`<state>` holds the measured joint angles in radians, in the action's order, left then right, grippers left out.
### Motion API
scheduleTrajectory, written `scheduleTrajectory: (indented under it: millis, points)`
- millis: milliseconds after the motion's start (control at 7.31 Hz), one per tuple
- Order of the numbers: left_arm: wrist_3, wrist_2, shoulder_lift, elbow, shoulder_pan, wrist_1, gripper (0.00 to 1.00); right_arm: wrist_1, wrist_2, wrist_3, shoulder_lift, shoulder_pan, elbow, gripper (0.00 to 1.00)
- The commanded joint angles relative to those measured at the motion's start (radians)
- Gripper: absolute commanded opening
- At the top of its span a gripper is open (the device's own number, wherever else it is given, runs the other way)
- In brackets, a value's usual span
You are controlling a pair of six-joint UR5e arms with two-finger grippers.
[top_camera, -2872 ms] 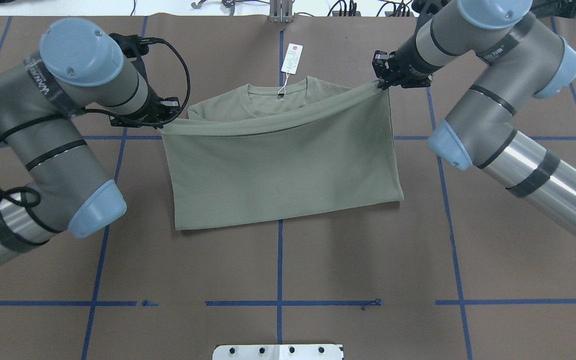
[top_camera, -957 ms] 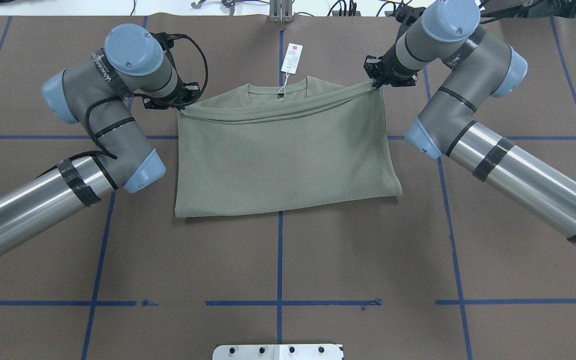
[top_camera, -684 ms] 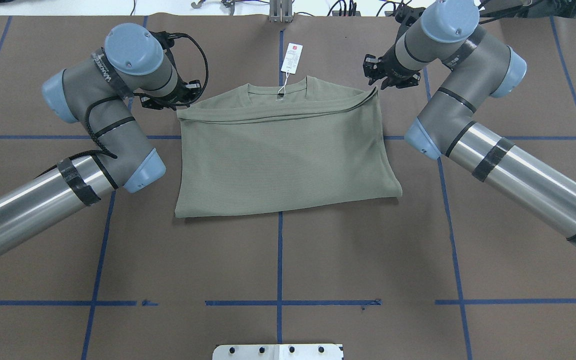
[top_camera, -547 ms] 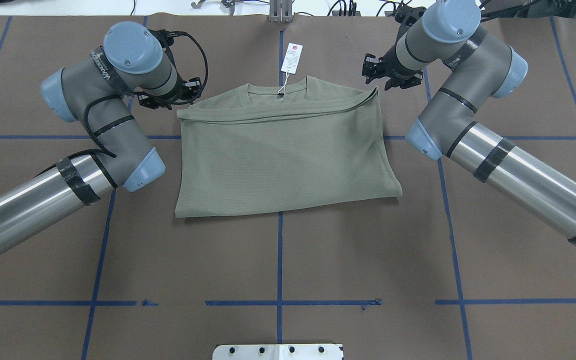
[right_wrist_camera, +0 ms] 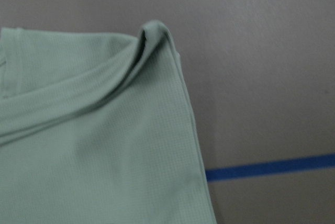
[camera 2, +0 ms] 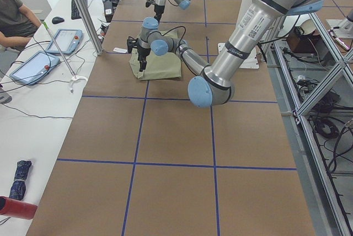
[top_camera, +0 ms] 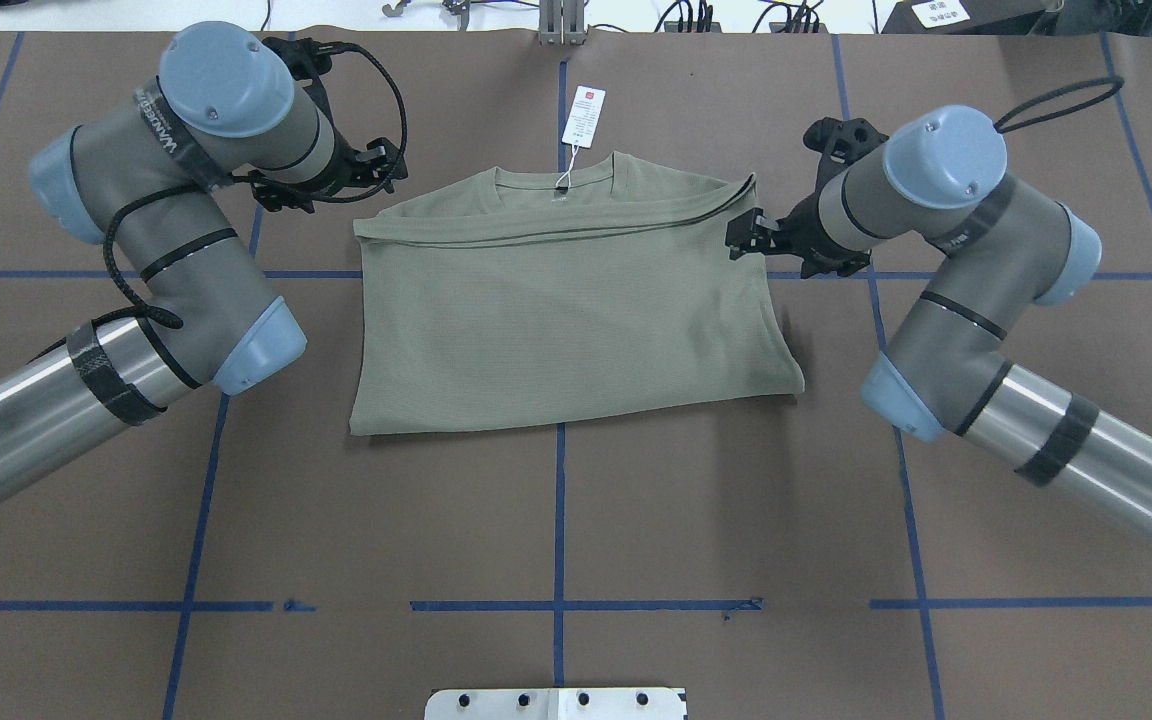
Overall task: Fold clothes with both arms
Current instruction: 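Move right gripper to the folded shirt's side edge while left gripper holds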
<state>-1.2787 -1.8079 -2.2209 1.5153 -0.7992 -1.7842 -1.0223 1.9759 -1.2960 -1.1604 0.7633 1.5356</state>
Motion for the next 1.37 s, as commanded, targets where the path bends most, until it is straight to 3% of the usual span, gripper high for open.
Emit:
scheduleTrajectory:
  millis: [0, 684, 821, 957, 1094, 1231]
  points:
    - [-0.005, 0.001, 0.006, 0.069, 0.000, 0.060, 1.00, 0.001, -0.011, -0.036, -0.186, -0.070, 0.162, 1.00]
    - [-0.007, 0.002, 0.021, 0.072, 0.003, 0.058, 1.00, -0.005, -0.054, -0.034, -0.127, -0.134, 0.123, 0.96]
    - [-0.002, 0.002, 0.023, 0.072, 0.003, 0.058, 1.00, -0.005, -0.052, -0.034, -0.114, -0.134, 0.115, 0.82]
    - [-0.001, 0.002, 0.029, 0.072, 0.003, 0.058, 1.00, -0.002, -0.043, -0.034, -0.117, -0.134, 0.119, 0.26]
    - [-0.002, 0.002, 0.029, 0.074, 0.003, 0.058, 1.00, -0.002, -0.039, -0.032, -0.117, -0.133, 0.124, 0.00]
    - [-0.004, 0.001, 0.029, 0.072, 0.005, 0.058, 1.00, -0.002, -0.034, -0.025, -0.122, -0.130, 0.129, 0.00]
